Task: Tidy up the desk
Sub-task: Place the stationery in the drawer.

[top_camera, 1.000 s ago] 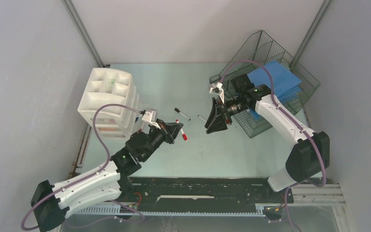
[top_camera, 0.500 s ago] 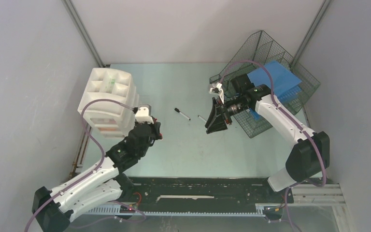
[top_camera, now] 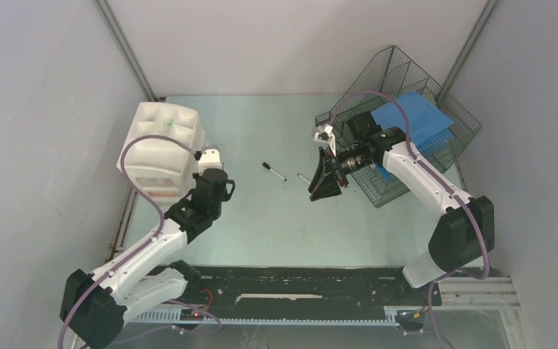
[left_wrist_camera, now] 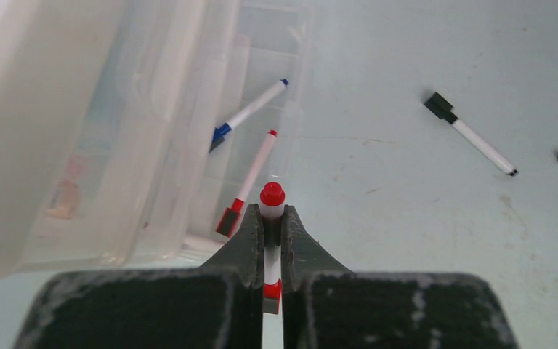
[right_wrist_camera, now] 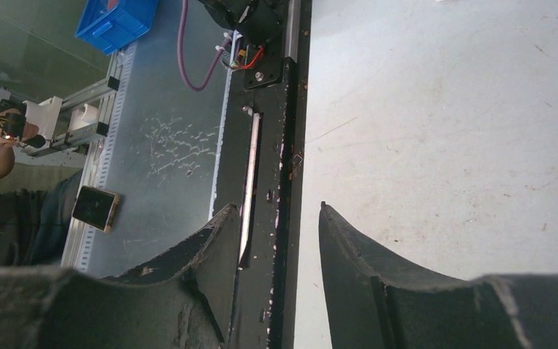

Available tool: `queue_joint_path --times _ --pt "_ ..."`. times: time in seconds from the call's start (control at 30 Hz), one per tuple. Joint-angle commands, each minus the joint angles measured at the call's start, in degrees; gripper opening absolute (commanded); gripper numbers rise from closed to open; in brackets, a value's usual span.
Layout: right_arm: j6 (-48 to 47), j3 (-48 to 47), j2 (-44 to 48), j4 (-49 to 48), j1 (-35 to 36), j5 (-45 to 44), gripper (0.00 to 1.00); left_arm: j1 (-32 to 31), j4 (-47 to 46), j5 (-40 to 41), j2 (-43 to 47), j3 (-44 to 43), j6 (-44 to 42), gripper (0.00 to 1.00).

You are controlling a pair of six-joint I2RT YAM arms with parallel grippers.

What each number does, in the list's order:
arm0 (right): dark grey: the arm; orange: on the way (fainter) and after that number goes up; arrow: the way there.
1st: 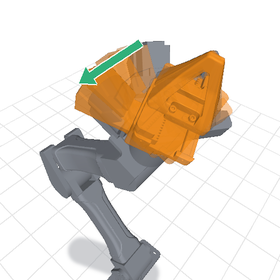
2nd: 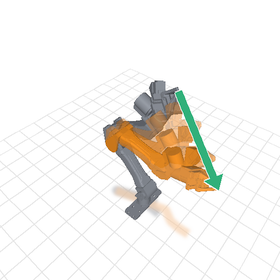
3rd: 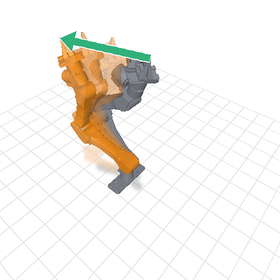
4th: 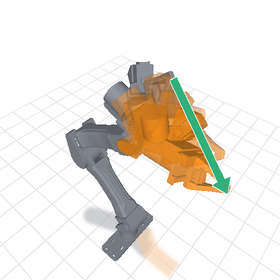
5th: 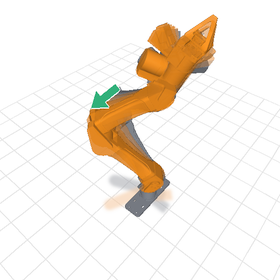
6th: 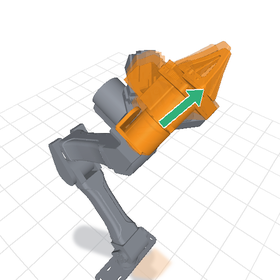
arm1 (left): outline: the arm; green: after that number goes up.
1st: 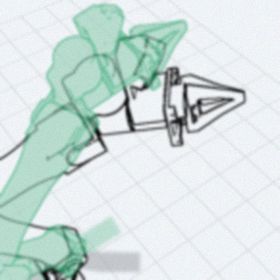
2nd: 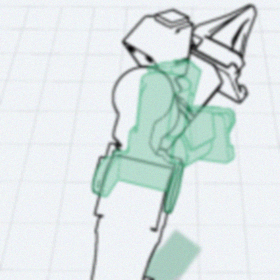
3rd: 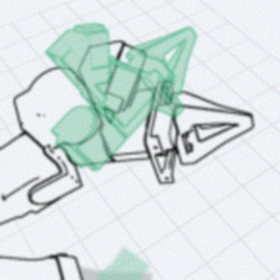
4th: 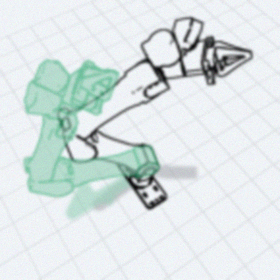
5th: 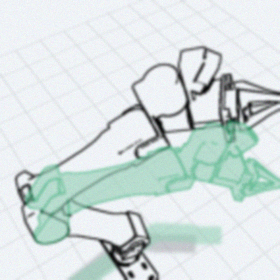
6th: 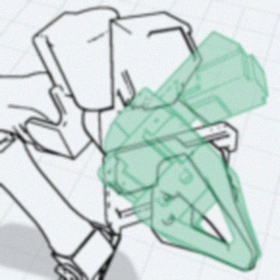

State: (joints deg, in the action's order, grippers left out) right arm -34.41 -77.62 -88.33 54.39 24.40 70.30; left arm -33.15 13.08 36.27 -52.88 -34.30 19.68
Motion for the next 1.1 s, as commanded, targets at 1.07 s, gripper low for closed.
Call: queue_joint_path --times 1.07 --pt "-0.7 -0.2 -0.5 -0.2 -0.1 -0.5 0.52 5.9 -3.8 10.4 -17.8 -10.5 -6.4 0.12"
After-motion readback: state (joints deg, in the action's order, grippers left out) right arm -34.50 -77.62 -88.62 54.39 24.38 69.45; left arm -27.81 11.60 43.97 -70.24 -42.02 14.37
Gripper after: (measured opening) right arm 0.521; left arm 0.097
